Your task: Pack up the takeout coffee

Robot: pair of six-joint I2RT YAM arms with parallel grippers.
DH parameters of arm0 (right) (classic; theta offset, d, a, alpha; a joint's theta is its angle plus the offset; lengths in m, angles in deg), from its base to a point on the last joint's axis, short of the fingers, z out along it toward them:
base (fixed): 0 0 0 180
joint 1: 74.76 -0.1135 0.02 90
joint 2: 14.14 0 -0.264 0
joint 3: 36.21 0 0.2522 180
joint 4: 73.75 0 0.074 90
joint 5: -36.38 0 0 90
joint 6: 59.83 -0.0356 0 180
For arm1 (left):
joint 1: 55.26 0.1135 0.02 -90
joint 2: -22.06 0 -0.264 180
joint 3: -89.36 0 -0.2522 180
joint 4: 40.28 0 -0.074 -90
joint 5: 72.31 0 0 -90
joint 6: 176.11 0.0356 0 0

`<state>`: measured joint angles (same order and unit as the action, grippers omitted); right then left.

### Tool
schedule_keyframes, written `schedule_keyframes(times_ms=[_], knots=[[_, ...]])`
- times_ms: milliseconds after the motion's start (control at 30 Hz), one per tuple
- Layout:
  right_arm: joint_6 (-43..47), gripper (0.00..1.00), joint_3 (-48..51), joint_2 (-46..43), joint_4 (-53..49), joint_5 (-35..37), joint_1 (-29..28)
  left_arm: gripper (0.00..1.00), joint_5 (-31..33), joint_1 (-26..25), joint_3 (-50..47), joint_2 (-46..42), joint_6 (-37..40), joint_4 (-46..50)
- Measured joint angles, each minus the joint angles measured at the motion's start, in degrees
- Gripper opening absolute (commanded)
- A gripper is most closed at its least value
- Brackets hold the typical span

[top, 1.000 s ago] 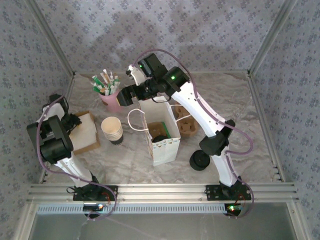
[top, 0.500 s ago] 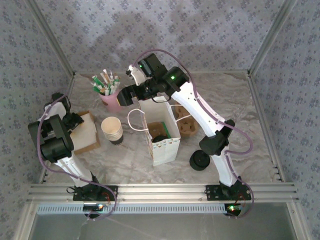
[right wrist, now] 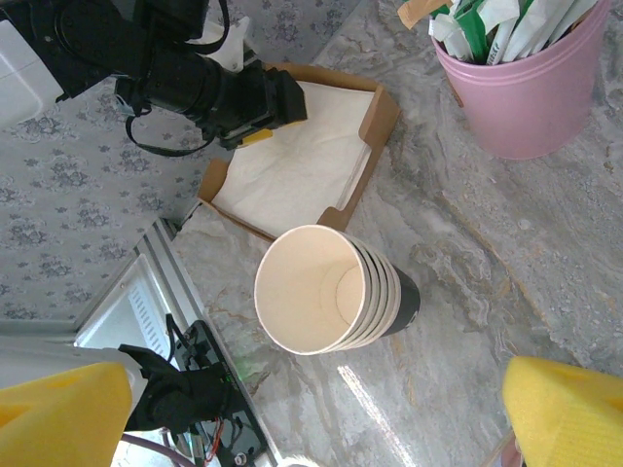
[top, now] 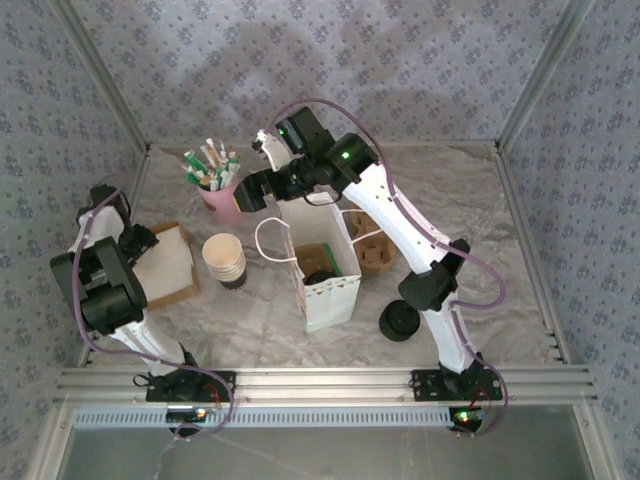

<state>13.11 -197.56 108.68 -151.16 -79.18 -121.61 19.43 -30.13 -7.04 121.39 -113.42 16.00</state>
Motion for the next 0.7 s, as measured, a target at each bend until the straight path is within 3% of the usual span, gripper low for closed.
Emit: schedule_keyframes(times_ms=[400,700], knots=[[0.0,1.00,0.0,0.0,0.0,-0.2,0.0,0.37,-0.8,0.0,-0.9,4.3,0.9,-0.6],[0.0,1.00,0.0,0.0,0.0,-0.2,0.0,0.16,-0.8,0.0,-0.9,3.9,1.2,-0.5]])
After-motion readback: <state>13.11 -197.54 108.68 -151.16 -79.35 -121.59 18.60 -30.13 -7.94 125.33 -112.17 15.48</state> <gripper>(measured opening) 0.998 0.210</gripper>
